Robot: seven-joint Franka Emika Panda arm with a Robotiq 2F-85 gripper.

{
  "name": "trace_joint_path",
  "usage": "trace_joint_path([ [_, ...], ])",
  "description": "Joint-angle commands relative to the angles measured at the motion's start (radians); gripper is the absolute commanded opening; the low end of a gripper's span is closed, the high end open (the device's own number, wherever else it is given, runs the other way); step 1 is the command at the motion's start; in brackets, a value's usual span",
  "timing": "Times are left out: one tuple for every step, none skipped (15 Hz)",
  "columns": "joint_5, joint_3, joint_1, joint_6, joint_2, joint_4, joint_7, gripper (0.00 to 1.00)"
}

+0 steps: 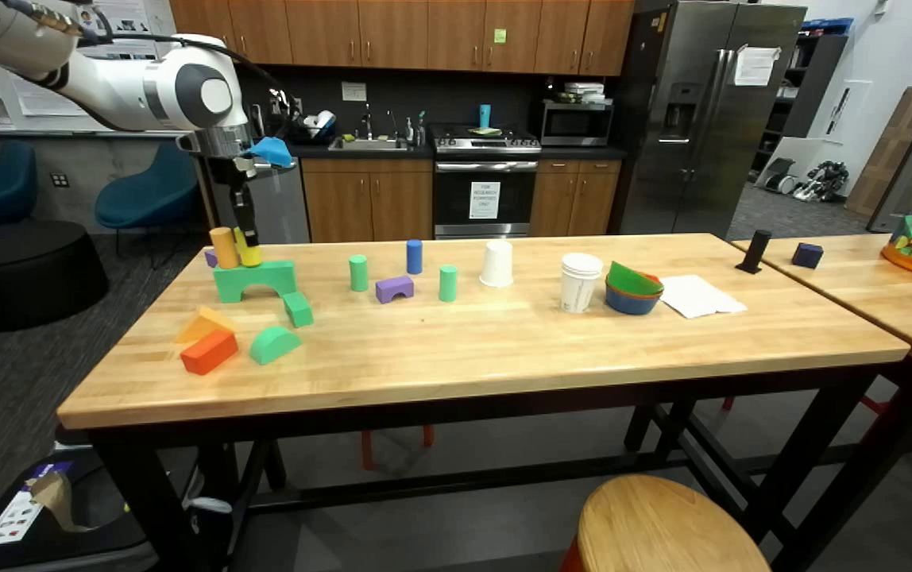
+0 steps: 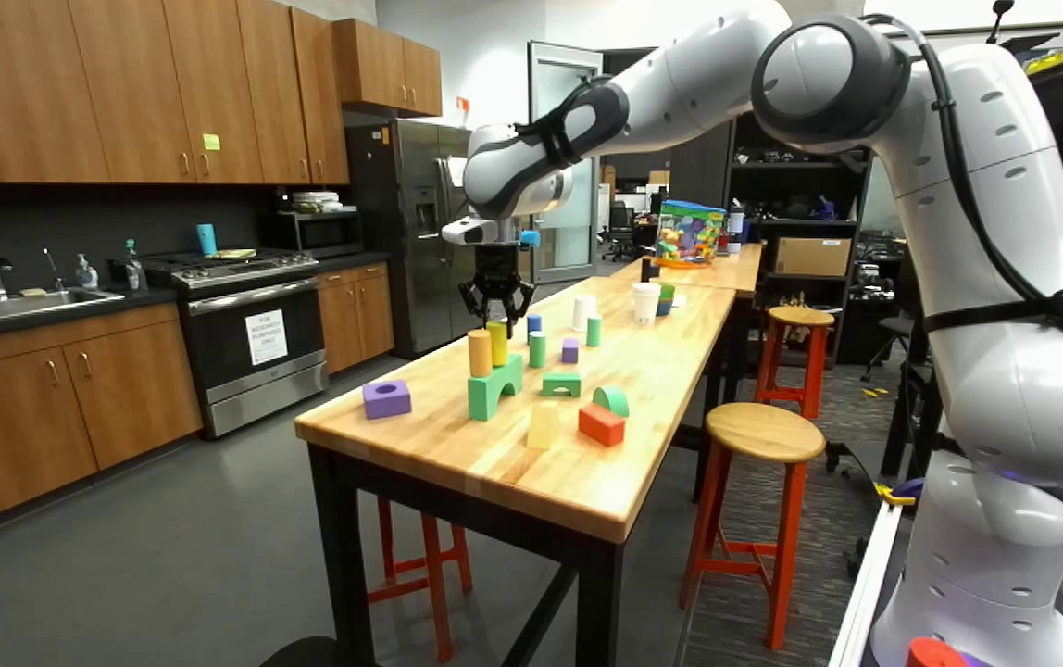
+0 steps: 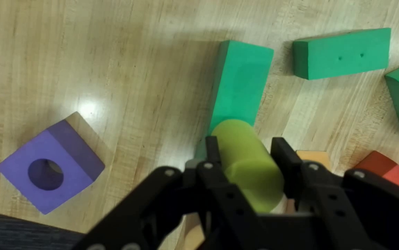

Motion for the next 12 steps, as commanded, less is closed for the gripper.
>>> trace_joint_path([
  [0.006,0.000,0.000,-0.023,0.005,0.024,-0.007,0.16],
  [0.004,0.000,0.001,-0.027,0.005,0.026,-0.005,0.16],
  [0.008,0.001,-0.001,-0.031,0.005,0.027,-0.008,0.16],
  [0.001,-0.002,0.002,-0.007,0.001,0.004,0.000,0.41],
  [0.001,-0.002,0.002,-0.010,0.001,0.004,0.000,0.41],
  [0.001,-0.002,0.002,-0.011,0.001,0.005,0.000,0.41],
  [0.001,-0.002,0.002,-0.012,0.001,0.005,0.000,0.41],
  [0.001,-0.002,0.002,-0.012,0.001,0.005,0.000,0.41],
  [0.001,-0.002,0.002,-0.012,0.001,0.005,0.000,0.41],
  [0.001,-0.002,0.002,-0.012,0.001,0.005,0.000,0.41],
  [0.001,-0.002,0.002,-0.012,0.001,0.005,0.000,0.41],
  [0.001,-0.002,0.002,-0.013,0.001,0.005,0.000,0.41],
])
